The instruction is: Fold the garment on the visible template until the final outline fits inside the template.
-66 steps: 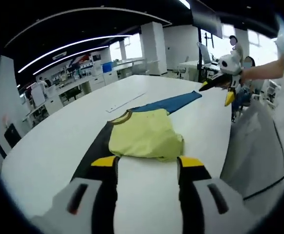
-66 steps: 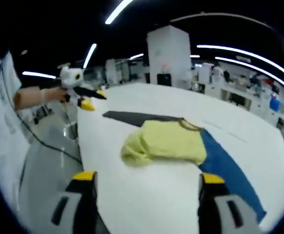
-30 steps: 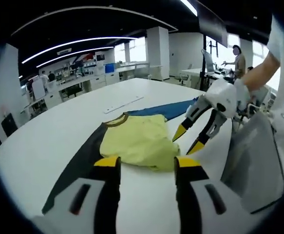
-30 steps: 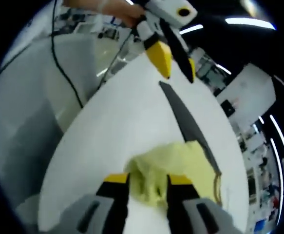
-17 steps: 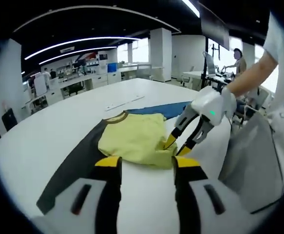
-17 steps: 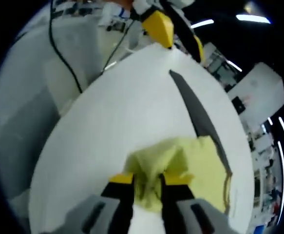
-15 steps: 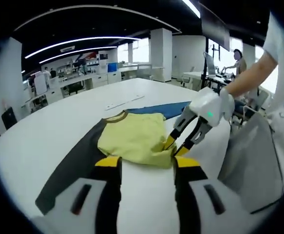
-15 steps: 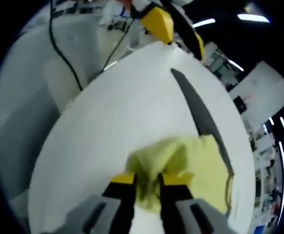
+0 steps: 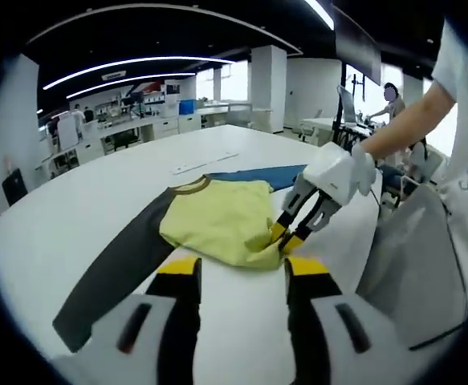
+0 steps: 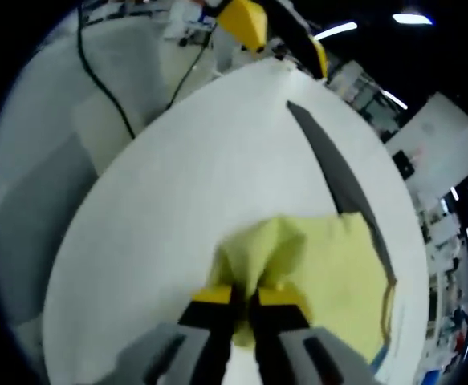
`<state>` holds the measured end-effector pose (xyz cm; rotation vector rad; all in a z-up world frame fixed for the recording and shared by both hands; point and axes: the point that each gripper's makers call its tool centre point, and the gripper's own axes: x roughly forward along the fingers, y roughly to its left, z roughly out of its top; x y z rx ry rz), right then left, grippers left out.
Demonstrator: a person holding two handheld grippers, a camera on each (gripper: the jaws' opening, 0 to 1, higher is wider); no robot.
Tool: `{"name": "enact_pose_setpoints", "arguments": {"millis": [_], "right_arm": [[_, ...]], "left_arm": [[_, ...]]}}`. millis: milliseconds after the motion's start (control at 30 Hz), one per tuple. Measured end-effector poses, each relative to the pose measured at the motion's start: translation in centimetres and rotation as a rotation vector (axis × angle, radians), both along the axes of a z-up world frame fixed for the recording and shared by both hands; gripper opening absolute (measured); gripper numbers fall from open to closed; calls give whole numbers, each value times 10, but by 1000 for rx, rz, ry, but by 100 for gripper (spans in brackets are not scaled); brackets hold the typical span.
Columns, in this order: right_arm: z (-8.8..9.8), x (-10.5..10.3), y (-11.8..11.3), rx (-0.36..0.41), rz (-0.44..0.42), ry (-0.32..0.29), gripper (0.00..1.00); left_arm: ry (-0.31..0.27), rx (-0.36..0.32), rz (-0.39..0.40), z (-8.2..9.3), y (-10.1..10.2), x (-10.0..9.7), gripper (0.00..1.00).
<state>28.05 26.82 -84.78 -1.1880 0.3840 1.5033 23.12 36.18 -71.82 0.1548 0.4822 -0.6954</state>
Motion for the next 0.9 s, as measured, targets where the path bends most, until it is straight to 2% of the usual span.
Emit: {"name": "enact_pose_setpoints", "arguments": {"millis": [200, 300, 367, 400, 567, 767, 833, 900], "right_arm": [[1, 2, 0, 9, -41, 40, 0], [8, 2, 0, 25, -89, 99, 0], [16, 1, 1, 36, -135, 165, 0], [27, 1, 2, 51, -156, 209, 0], [61, 19, 9, 122, -240, 299, 0], [103, 55, 19, 231, -338, 328, 0], [114, 67, 21, 260, -370, 326, 0], [119, 81, 25, 294, -424, 357, 0]], "left_arm": [[4, -2, -3, -2, -2, 1, 38], [4, -6, -2, -2, -2, 2, 38], [6, -9, -1, -3, -2, 3, 38], [8, -10, 0, -4, -2, 3, 38], [16, -17, -1, -7, -4, 4, 37], [20, -24, -6, -9, -7, 5, 37], [22, -26, -6, -10, -8, 6, 37], [25, -26, -7, -12, -9, 8, 36]]}}
